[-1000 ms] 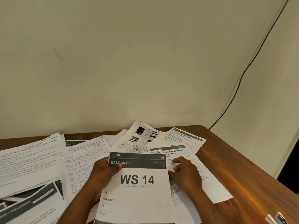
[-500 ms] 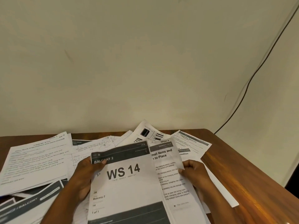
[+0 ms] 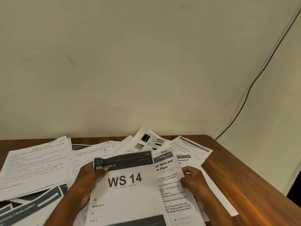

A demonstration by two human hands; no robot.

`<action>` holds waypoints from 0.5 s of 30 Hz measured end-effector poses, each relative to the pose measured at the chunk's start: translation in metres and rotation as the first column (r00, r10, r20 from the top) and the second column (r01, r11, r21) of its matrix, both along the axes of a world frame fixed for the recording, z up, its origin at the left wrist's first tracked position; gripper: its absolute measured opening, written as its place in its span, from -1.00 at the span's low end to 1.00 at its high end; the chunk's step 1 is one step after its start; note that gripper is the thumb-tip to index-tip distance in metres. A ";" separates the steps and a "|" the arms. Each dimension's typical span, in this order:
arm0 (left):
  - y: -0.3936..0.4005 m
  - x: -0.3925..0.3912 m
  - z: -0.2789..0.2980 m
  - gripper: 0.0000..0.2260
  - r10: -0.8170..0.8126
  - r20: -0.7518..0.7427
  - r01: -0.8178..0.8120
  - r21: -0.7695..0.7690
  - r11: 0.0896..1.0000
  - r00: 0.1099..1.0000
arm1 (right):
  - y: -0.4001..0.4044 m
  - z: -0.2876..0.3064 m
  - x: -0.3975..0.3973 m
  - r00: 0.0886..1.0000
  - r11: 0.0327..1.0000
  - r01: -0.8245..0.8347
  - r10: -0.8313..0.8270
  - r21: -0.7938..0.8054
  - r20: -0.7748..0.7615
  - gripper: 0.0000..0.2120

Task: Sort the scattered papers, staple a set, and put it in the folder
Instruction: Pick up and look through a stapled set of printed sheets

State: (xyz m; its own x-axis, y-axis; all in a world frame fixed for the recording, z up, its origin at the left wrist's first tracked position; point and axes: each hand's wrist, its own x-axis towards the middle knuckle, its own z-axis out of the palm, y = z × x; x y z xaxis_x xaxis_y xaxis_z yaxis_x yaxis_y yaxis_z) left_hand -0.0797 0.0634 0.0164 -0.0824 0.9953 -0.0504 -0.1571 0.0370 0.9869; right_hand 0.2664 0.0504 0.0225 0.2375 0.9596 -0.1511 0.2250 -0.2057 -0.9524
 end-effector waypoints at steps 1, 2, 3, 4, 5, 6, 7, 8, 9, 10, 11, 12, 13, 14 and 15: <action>0.001 0.000 0.000 -0.75 0.004 -0.005 -0.004 0.004 1.000 1.000 | 0.000 -0.001 -0.003 1.000 1.000 0.011 -0.012 0.012 0.012 -0.74; 0.001 0.000 0.000 -0.75 0.004 -0.009 -0.004 0.007 1.000 1.000 | 0.000 -0.002 -0.006 1.000 1.000 0.019 -0.019 0.023 0.020 -0.73; 0.001 0.000 -0.001 -0.75 0.004 -0.011 -0.004 0.009 1.000 1.000 | -0.001 -0.002 -0.009 0.999 0.999 0.022 -0.023 0.035 0.029 -0.72; 0.002 0.000 -0.001 -0.74 0.004 -0.013 -0.004 0.009 1.000 1.000 | -0.002 -0.002 -0.012 0.999 0.999 0.020 -0.022 0.050 0.038 -0.71; 0.002 0.000 -0.001 -0.74 0.005 -0.017 -0.005 0.007 1.000 1.000 | -0.004 -0.001 -0.014 0.999 0.998 0.013 -0.016 0.065 0.044 -0.68; 0.001 0.000 -0.001 -0.73 0.002 -0.024 -0.002 0.008 1.000 1.000 | -0.005 -0.001 -0.016 0.999 0.997 0.005 -0.009 0.077 0.048 -0.66; 0.002 0.001 -0.002 -0.72 0.000 -0.033 0.000 0.008 1.000 0.999 | -0.006 0.000 -0.018 0.999 0.996 0.000 -0.004 0.090 0.048 -0.66; 0.002 0.001 -0.002 -0.72 0.000 -0.041 0.001 0.010 1.000 0.999 | -0.007 0.001 -0.020 0.999 0.995 0.001 -0.006 0.104 0.042 -0.68; 0.002 0.001 -0.002 -0.72 0.003 -0.045 -0.003 0.008 1.000 0.999 | -0.007 0.002 -0.022 1.000 0.992 0.006 -0.010 0.123 0.030 -0.72; 0.002 0.001 -0.002 -0.74 0.006 -0.043 -0.006 0.005 1.000 0.999 | -0.008 0.002 -0.023 1.000 0.990 0.011 -0.013 0.143 0.012 -0.78; 0.003 0.001 -0.002 -0.74 0.008 -0.040 -0.008 0.000 1.000 0.999 | -0.009 0.003 -0.025 1.000 0.986 0.012 -0.011 0.164 -0.008 -0.82; 0.003 0.001 -0.002 -0.75 0.006 -0.037 -0.006 -0.005 1.000 0.999 | -0.010 0.004 -0.026 1.000 0.984 0.008 -0.004 0.179 -0.021 -0.86; 0.003 0.001 -0.002 -0.76 0.002 -0.035 -0.002 -0.009 1.000 0.999 | -0.011 0.005 -0.027 1.000 0.982 0.000 0.005 0.188 -0.025 -0.88; 0.003 0.000 -0.002 -0.76 -0.001 -0.033 0.001 -0.012 1.000 0.999 | -0.011 0.006 -0.027 1.000 0.982 -0.006 0.010 0.191 -0.022 -0.89; 0.003 0.000 -0.002 -0.76 -0.002 -0.032 0.002 -0.015 1.000 0.999 | -0.012 0.007 -0.026 1.000 0.983 -0.008 0.013 0.185 -0.023 -0.89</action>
State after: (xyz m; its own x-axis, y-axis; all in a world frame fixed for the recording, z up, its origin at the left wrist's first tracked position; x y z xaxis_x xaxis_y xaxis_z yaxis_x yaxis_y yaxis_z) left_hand -0.0798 0.0665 0.0143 -0.0820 0.9947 -0.0622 -0.1252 0.0516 0.9908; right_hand 0.2402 0.0387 0.0292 0.2256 0.9739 0.0240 0.2034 -0.0230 -0.9788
